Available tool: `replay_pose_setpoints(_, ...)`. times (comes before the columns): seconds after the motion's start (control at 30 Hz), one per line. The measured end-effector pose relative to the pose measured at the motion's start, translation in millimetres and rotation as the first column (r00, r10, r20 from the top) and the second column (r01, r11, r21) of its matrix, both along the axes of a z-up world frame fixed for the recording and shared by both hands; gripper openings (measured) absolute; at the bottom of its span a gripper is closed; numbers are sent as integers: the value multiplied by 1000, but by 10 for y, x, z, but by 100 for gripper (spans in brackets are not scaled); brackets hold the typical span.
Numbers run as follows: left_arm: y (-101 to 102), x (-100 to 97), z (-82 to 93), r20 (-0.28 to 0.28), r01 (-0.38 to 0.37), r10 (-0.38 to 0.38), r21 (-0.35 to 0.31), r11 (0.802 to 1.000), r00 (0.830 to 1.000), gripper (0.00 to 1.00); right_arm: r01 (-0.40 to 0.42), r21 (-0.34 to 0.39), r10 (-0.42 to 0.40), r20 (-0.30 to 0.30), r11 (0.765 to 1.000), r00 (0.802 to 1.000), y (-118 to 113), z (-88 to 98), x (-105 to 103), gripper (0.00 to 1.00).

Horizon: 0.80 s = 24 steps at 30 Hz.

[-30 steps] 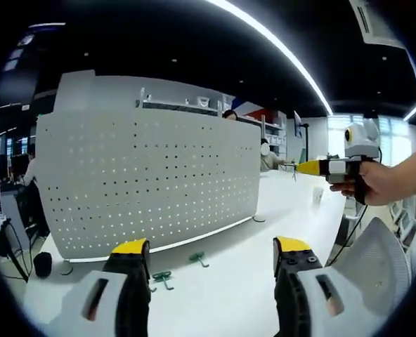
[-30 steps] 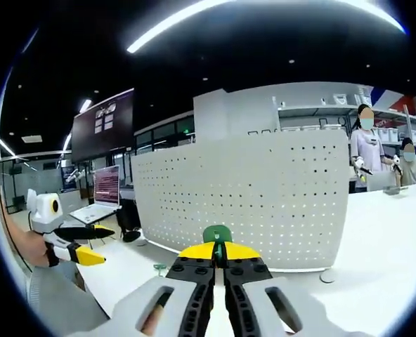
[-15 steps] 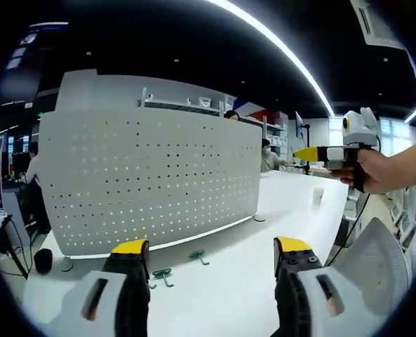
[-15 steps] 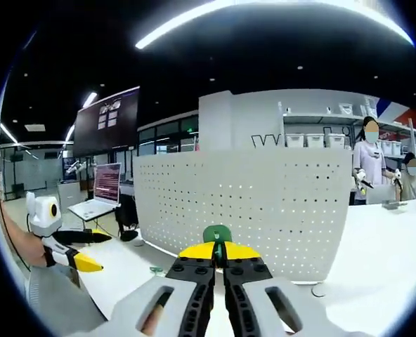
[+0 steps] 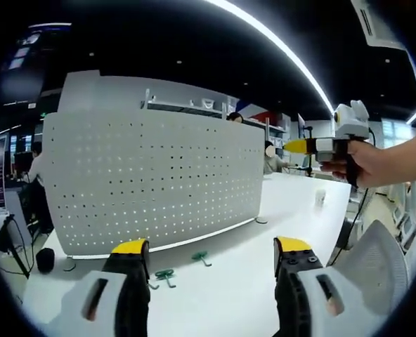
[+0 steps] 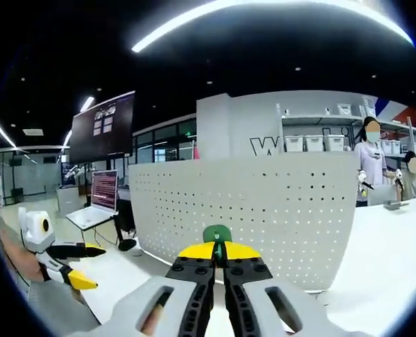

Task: Insert the hook assembly into the mounting plate slot until the hook locks in place.

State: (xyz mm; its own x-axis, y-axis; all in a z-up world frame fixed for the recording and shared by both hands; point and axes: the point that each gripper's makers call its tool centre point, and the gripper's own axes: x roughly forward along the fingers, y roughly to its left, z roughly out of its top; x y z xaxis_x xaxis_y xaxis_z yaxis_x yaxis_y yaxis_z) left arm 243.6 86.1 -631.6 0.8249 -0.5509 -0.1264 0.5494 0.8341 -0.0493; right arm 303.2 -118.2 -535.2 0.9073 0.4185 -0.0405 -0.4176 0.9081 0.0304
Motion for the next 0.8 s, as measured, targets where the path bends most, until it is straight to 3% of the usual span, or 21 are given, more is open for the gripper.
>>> replay_pose_setpoints(0.33, 76, 59, 50, 10, -27, 27, 8, 1000, 1000, 74, 12, 24, -12, 6, 1000, 1000, 174, 52, 247, 1)
replay_pose_setpoints(0.63, 266, 136, 179, 31, -64, 64, -8, 998, 997, 74, 19, 36, -19, 16, 999, 1000, 350, 122, 489, 1)
replay_pose_setpoints(0.8, 332, 163, 245, 42, -82, 83, -19, 996, 996, 74, -7, 36, 5, 31, 999, 1000, 404, 165, 510, 1)
